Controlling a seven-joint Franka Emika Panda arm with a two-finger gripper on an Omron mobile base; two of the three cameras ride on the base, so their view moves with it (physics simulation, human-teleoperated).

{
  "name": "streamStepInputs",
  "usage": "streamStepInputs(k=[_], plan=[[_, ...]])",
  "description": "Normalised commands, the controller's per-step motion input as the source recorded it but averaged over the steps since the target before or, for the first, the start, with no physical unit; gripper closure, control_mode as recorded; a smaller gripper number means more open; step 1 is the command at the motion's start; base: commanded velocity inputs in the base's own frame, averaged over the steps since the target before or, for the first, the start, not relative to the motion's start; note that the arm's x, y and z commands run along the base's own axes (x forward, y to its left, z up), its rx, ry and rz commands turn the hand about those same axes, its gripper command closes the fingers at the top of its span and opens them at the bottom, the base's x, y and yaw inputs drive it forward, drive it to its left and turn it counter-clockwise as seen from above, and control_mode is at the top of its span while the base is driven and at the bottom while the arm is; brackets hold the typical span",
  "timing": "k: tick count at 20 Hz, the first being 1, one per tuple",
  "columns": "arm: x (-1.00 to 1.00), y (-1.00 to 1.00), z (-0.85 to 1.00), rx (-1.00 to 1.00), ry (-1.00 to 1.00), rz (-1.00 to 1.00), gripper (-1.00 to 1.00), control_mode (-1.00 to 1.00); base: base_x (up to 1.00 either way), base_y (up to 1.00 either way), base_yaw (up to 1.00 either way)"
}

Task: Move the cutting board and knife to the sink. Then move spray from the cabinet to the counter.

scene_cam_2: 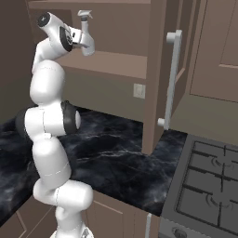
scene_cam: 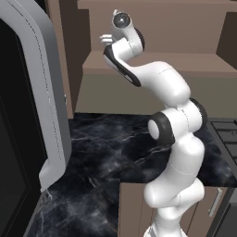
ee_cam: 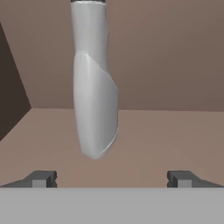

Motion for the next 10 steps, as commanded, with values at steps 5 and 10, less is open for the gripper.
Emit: streamStepInputs(k=[5, 10], plan=[[0.21, 0.02, 0.0, 0.0, 0.0, -0.04, -1.0, -1.0, 0.0, 0.0, 0.0], [0.19, 0.01, 0.0, 0.0, 0.0, -0.04, -1.0, -1.0, 0.0, 0.0, 0.0]])
